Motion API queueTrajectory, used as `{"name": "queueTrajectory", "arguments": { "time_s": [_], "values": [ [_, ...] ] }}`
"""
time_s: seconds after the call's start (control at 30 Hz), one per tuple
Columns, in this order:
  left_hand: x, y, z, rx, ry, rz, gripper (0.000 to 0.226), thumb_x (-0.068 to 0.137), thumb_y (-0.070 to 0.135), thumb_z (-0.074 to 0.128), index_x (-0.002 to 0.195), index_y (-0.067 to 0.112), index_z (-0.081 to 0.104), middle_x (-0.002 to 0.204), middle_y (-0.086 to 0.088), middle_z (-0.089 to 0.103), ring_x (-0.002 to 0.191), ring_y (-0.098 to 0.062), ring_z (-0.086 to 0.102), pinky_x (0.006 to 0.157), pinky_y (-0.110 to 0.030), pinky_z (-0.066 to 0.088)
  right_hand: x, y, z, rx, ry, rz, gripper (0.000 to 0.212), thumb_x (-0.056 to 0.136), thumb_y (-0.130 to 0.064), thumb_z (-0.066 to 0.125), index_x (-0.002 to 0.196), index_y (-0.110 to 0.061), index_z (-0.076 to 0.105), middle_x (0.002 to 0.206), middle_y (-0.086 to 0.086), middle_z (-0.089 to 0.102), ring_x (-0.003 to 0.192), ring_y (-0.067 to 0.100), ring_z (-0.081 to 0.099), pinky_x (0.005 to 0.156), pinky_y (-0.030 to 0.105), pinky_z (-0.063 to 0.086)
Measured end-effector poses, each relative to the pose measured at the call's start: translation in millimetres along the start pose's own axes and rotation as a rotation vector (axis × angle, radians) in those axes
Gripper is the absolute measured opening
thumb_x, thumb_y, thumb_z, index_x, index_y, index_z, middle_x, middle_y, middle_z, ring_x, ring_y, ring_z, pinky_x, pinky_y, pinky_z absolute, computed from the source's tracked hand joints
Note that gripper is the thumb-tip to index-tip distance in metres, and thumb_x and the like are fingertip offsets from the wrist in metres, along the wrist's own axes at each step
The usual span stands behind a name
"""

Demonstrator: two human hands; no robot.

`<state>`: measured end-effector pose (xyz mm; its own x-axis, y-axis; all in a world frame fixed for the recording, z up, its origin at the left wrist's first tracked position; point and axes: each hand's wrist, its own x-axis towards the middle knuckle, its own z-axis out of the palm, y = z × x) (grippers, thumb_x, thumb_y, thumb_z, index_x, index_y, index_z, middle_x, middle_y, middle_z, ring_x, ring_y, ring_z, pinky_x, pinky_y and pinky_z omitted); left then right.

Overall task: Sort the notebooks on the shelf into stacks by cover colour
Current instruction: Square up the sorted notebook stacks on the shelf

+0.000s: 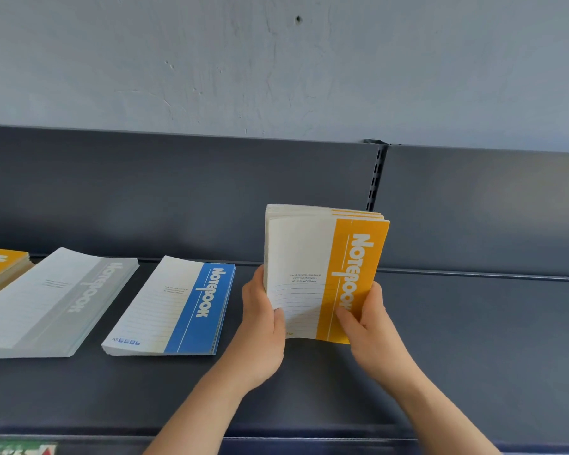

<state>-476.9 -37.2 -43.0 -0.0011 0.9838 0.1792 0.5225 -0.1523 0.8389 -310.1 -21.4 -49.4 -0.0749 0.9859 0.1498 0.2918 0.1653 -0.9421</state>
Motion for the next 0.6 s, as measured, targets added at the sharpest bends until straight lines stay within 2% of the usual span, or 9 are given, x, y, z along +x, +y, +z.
{"name": "queueTrajectory", "arguments": {
  "time_s": [0.07, 0.13, 0.33, 0.47, 0.53, 0.6],
  "values": [
    [1, 1, 0, 0.051, 0.038, 0.015, 0.058, 0.1, 0.012, 0.039, 0.139, 0.037, 0.006, 0.135, 0.011, 0.021, 0.12, -0.001, 0.03, 0.097, -0.018, 0.039, 0, -4, -2, -0.047, 0.021, -0.022, 0.027, 0.098, -0.017, 0.043, 0.117, -0.032, 0.03, 0.109, -0.03, 0.046, 0.097, -0.004, 0.052, 0.057, 0.003, 0.046],
    [1, -2, 1, 0.07, 0.041, 0.018, 0.058, 0.1, 0.012, 0.039, 0.14, 0.036, 0.005, 0.135, 0.012, 0.021, 0.116, 0.001, 0.028, 0.092, -0.014, 0.036, 1, -5, -3, -0.074, 0.022, -0.036, 0.027, 0.098, -0.016, 0.042, 0.116, -0.031, 0.029, 0.108, -0.031, 0.045, 0.095, -0.007, 0.051, 0.059, 0.001, 0.045],
    [1, -7, -2, 0.169, 0.0, -0.005, 0.057, 0.1, 0.012, 0.039, 0.141, 0.035, 0.007, 0.14, 0.01, 0.02, 0.111, 0.002, 0.028, 0.074, -0.003, 0.035, 0, -1, -3, -0.164, -0.053, 0.002, 0.028, 0.098, -0.014, 0.041, 0.113, -0.03, 0.024, 0.105, -0.032, 0.044, 0.092, -0.004, 0.053, 0.061, 0.007, 0.046],
    [6, 6, -13, 0.097, 0.004, -0.038, 0.043, 0.101, 0.017, 0.039, 0.138, 0.035, 0.025, 0.133, 0.011, 0.035, 0.113, -0.004, 0.037, 0.089, -0.022, 0.045, 7, -9, -11, -0.174, -0.021, 0.047, 0.029, 0.095, -0.019, 0.05, 0.115, -0.031, 0.033, 0.104, -0.023, 0.052, 0.09, 0.0, 0.056, 0.062, 0.015, 0.045],
    [8, 8, -19, 0.016, 0.003, -0.092, 0.034, 0.1, 0.021, 0.043, 0.129, 0.036, 0.037, 0.124, 0.014, 0.046, 0.112, -0.008, 0.046, 0.079, -0.024, 0.052, 9, -14, -16, -0.15, -0.035, 0.098, 0.028, 0.093, -0.023, 0.055, 0.116, -0.031, 0.04, 0.105, -0.02, 0.056, 0.092, 0.005, 0.059, 0.066, 0.019, 0.048],
    [9, 5, -22, -0.044, 0.01, -0.153, 0.028, 0.098, 0.023, 0.048, 0.124, 0.033, 0.046, 0.118, 0.014, 0.053, 0.11, -0.012, 0.053, 0.065, -0.018, 0.051, 10, -16, -19, -0.122, -0.067, 0.158, 0.022, 0.091, -0.023, 0.057, 0.111, -0.029, 0.049, 0.105, -0.015, 0.062, 0.093, 0.008, 0.062, 0.073, 0.026, 0.052]
  ]
}}
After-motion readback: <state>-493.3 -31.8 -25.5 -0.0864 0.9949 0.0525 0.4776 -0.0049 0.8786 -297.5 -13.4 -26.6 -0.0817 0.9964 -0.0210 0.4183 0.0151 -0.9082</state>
